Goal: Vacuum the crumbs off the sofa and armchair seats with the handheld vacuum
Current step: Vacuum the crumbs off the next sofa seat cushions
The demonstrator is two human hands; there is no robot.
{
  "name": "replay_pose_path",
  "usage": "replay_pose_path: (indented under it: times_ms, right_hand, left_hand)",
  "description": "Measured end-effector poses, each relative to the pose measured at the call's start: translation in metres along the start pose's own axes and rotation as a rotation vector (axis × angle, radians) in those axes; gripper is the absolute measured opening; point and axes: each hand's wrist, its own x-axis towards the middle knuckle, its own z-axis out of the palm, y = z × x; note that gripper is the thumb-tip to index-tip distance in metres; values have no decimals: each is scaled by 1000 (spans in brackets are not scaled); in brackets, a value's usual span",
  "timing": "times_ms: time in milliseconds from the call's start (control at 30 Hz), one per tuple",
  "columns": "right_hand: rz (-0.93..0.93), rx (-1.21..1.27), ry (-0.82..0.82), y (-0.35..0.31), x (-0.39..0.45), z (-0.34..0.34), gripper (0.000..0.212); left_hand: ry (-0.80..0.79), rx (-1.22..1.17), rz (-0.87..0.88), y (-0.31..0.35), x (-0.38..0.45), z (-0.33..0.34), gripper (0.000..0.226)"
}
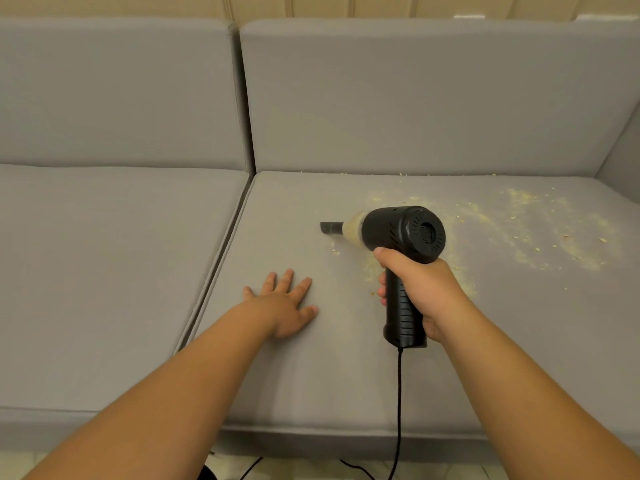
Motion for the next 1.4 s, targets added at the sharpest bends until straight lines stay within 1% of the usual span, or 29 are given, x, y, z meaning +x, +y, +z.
replay_pose_path:
  times_ms: [133, 267, 367, 467, 667, 800, 900, 1133, 1267, 1400]
  right_hand:
    - [2, 13, 73, -1, -3, -16, 26]
    - [34, 16, 43, 0, -4, -15, 25]
    - [55, 30, -11, 1, -4, -4, 24]
    - [41, 17, -50, 2, -5, 3, 24]
    - [31, 40, 37, -2, -16, -16, 28]
    - [68, 26, 14, -3, -23, -23, 30]
    - [78, 41, -7, -6, -19, -15, 30]
    - [41, 17, -48, -2, -14, 9, 30]
    - [22, 41, 14, -8, -21, -1, 34]
    - [50, 12, -4, -12, -41, -22, 36]
  left_hand:
    - [7, 9, 6, -2, 0, 1, 73]
    - [-3, 21, -4, 2, 1, 1, 75]
    - [-5, 26, -13, 4, 1, 1, 76]
    - [-6, 23, -17, 4, 1, 1, 75]
    - [14, 24, -10, 2, 1, 2, 74]
    - [1, 19, -19, 6, 0, 2, 75]
    - [0, 20, -24, 7, 0, 1, 75]
    - [-11, -13, -25, 4, 0, -1, 72]
    - [-1, -20, -16, 3, -1, -2, 70]
    - [10, -22, -25, 4, -4, -1, 69]
